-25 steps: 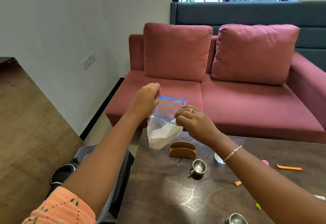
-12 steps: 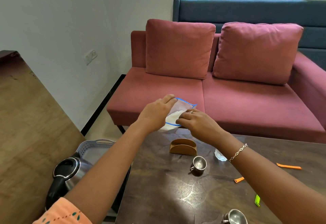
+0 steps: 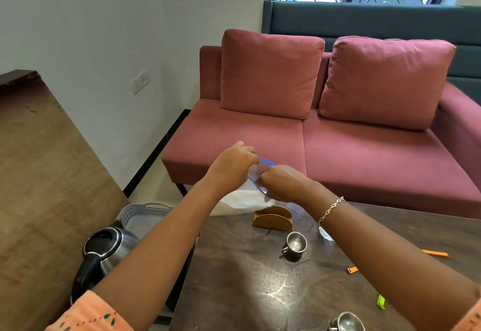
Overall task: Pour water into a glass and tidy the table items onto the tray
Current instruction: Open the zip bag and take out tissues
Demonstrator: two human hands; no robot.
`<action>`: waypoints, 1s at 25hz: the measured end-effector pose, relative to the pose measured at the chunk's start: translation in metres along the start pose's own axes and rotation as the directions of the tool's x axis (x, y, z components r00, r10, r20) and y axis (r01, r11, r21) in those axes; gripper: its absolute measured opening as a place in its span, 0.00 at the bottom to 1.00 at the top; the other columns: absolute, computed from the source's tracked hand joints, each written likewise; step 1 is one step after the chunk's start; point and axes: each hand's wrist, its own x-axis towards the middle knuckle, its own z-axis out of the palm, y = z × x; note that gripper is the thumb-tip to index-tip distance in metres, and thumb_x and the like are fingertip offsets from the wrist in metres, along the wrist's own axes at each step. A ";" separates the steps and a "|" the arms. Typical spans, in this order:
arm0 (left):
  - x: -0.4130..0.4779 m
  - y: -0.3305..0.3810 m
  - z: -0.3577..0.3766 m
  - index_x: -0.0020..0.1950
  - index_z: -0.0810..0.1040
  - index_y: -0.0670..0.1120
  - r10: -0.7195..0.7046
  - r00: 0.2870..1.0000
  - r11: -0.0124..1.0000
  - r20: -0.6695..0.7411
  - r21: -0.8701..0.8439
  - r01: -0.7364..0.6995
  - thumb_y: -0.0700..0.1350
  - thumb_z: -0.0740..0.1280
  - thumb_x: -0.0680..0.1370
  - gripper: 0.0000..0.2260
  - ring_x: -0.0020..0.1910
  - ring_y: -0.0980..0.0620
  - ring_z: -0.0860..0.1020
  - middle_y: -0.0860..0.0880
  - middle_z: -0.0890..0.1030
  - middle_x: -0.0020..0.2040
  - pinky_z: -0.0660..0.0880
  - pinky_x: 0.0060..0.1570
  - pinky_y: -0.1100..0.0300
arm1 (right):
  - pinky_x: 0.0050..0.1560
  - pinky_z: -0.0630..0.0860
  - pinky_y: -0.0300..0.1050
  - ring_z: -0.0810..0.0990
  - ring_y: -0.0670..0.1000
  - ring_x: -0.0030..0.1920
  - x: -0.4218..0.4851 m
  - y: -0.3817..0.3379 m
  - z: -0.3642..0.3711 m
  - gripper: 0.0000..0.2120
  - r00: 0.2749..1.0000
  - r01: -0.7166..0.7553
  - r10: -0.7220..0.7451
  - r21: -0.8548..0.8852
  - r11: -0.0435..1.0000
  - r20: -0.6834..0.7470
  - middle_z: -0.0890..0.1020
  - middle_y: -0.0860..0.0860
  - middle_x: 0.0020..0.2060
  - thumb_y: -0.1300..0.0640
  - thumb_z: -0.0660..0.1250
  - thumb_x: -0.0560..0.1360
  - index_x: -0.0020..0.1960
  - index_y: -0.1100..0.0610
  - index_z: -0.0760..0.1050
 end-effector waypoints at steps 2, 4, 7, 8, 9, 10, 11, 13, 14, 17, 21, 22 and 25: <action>-0.001 0.000 -0.003 0.63 0.75 0.44 0.009 1.000 1.000 0.007 0.025 -0.010 0.30 0.57 0.76 0.19 0.55 0.49 0.71 0.49 0.77 0.62 0.70 0.48 0.61 | 0.43 0.74 0.50 0.78 0.59 0.45 0.002 -0.005 -0.001 0.08 0.999 0.013 -0.013 0.016 1.000 0.034 0.80 0.58 0.46 0.61 0.64 0.74 0.51 0.61 0.77; -0.002 -0.001 -0.006 0.63 0.75 0.46 0.011 1.000 0.999 0.017 0.040 -0.011 0.30 0.58 0.76 0.19 0.55 0.50 0.71 0.52 0.76 0.62 0.68 0.44 0.63 | 0.42 0.71 0.48 0.74 0.57 0.41 0.005 -0.009 0.000 0.07 0.998 0.008 -0.018 0.155 0.988 0.061 0.78 0.58 0.42 0.63 0.62 0.74 0.49 0.63 0.77; -0.002 -0.003 -0.010 0.60 0.76 0.47 0.008 0.999 1.000 0.035 0.011 -0.009 0.31 0.59 0.75 0.18 0.55 0.51 0.72 0.52 0.77 0.61 0.68 0.44 0.62 | 0.44 0.66 0.44 0.71 0.54 0.43 0.011 -0.015 -0.007 0.09 0.994 -0.051 0.013 0.353 0.934 0.109 0.73 0.54 0.38 0.62 0.62 0.75 0.52 0.66 0.76; -0.001 -0.003 -0.012 0.59 0.77 0.47 0.009 0.999 1.000 0.046 -0.013 -0.009 0.31 0.59 0.75 0.18 0.55 0.50 0.73 0.52 0.77 0.60 0.69 0.45 0.61 | 0.47 0.69 0.44 0.73 0.55 0.46 0.013 -0.018 -0.008 0.12 0.992 -0.055 0.012 0.349 0.935 0.124 0.75 0.54 0.40 0.60 0.64 0.75 0.54 0.66 0.75; 0.001 -0.003 -0.014 0.58 0.78 0.47 0.011 0.998 0.999 0.057 -0.044 -0.009 0.32 0.60 0.74 0.17 0.55 0.50 0.74 0.51 0.78 0.59 0.70 0.47 0.59 | 0.52 0.71 0.45 0.75 0.56 0.49 0.015 -0.021 -0.009 0.16 0.991 -0.054 0.012 0.325 0.944 0.131 0.78 0.56 0.46 0.56 0.67 0.74 0.57 0.66 0.74; 0.002 -0.003 -0.015 0.57 0.79 0.46 0.015 0.998 0.997 0.066 -0.080 -0.010 0.33 0.60 0.74 0.15 0.55 0.49 0.75 0.50 0.79 0.59 0.71 0.48 0.58 | 0.57 0.72 0.46 0.76 0.57 0.53 0.016 -0.023 -0.010 0.21 0.990 -0.060 0.017 0.309 0.949 0.140 0.78 0.57 0.52 0.53 0.69 0.72 0.60 0.64 0.72; 0.003 -0.003 -0.016 0.56 0.79 0.45 0.023 0.997 0.993 0.072 -0.114 -0.015 0.33 0.61 0.74 0.15 0.55 0.48 0.76 0.49 0.80 0.58 0.71 0.50 0.57 | 0.61 0.70 0.47 0.75 0.57 0.57 0.016 -0.025 -0.013 0.25 0.988 -0.066 0.016 0.326 0.943 0.154 0.77 0.57 0.57 0.51 0.70 0.71 0.63 0.63 0.70; 0.006 -0.004 -0.018 0.54 0.80 0.43 0.038 0.997 0.986 0.070 -0.164 -0.026 0.32 0.61 0.74 0.14 0.54 0.47 0.77 0.47 0.81 0.57 0.72 0.51 0.57 | 0.66 0.65 0.48 0.71 0.57 0.63 0.013 -0.027 -0.019 0.29 0.985 -0.068 0.001 0.386 0.920 0.171 0.73 0.56 0.63 0.51 0.70 0.71 0.67 0.60 0.67; 0.007 -0.004 -0.018 0.54 0.81 0.43 0.042 0.997 0.981 0.059 -0.193 -0.029 0.31 0.60 0.74 0.15 0.53 0.47 0.78 0.47 0.81 0.56 0.73 0.52 0.56 | 0.68 0.64 0.48 0.70 0.57 0.65 0.013 -0.028 -0.021 0.28 0.982 -0.074 -0.002 0.397 0.915 0.187 0.73 0.56 0.64 0.51 0.70 0.72 0.68 0.59 0.66; 0.009 -0.007 -0.019 0.52 0.81 0.42 0.031 0.999 0.958 0.035 -0.287 -0.019 0.29 0.59 0.73 0.16 0.53 0.48 0.79 0.46 0.82 0.54 0.75 0.55 0.54 | 0.66 0.67 0.47 0.72 0.55 0.62 0.012 -0.032 -0.024 0.22 0.956 -0.143 0.024 0.393 0.908 0.293 0.75 0.55 0.62 0.54 0.68 0.72 0.64 0.57 0.71; 0.008 -0.009 -0.020 0.52 0.82 0.42 0.031 0.998 0.949 0.047 -0.314 -0.014 0.28 0.57 0.73 0.18 0.54 0.48 0.79 0.45 0.83 0.54 0.75 0.55 0.56 | 0.56 0.68 0.39 0.74 0.54 0.59 0.006 -0.037 -0.031 0.16 0.956 -0.237 0.138 0.404 0.884 0.258 0.77 0.55 0.60 0.58 0.63 0.76 0.62 0.60 0.72; 0.008 -0.009 -0.020 0.52 0.82 0.42 0.033 0.998 0.951 0.054 -0.308 -0.015 0.28 0.57 0.72 0.18 0.54 0.48 0.79 0.45 0.83 0.54 0.75 0.55 0.56 | 0.53 0.69 0.34 0.75 0.53 0.59 0.016 -0.043 -0.033 0.15 0.945 -0.310 0.240 0.369 0.876 0.224 0.77 0.56 0.60 0.59 0.61 0.77 0.63 0.61 0.71; 0.006 -0.009 -0.019 0.52 0.82 0.42 0.033 0.996 0.952 0.082 -0.307 -0.007 0.27 0.57 0.71 0.19 0.54 0.47 0.78 0.44 0.82 0.55 0.75 0.55 0.53 | 0.46 0.77 0.33 0.82 0.45 0.45 0.038 -0.050 -0.025 0.09 0.789 -0.584 0.482 0.222 0.780 0.382 0.84 0.49 0.47 0.64 0.61 0.76 0.52 0.58 0.79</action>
